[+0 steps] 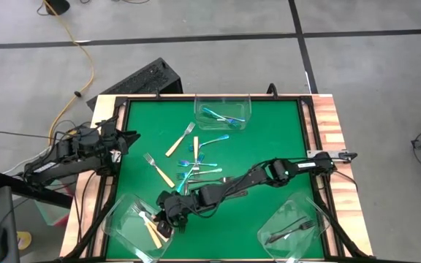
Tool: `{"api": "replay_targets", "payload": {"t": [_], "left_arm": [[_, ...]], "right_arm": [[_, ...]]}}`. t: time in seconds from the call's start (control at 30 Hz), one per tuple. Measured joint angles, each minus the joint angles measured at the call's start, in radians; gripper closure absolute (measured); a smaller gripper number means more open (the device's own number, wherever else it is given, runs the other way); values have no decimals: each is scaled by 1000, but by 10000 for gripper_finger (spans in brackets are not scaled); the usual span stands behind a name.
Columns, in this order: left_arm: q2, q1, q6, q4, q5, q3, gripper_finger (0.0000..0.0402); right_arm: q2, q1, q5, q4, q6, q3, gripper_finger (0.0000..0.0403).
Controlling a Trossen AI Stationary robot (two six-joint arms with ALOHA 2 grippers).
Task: Sort silverware by color (type)
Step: Put the orange fork into the bottom left transparent bin
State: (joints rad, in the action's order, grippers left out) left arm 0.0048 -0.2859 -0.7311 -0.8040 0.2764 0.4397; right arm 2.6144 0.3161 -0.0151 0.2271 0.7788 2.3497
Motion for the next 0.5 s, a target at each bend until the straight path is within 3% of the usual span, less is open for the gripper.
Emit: {"api": "replay_targets", "payload": {"t": [0.5], "left_arm": [[0,0,0,0,0,0,226]], "right_arm": [[0,-4,-4,6,7,0,364]]}}
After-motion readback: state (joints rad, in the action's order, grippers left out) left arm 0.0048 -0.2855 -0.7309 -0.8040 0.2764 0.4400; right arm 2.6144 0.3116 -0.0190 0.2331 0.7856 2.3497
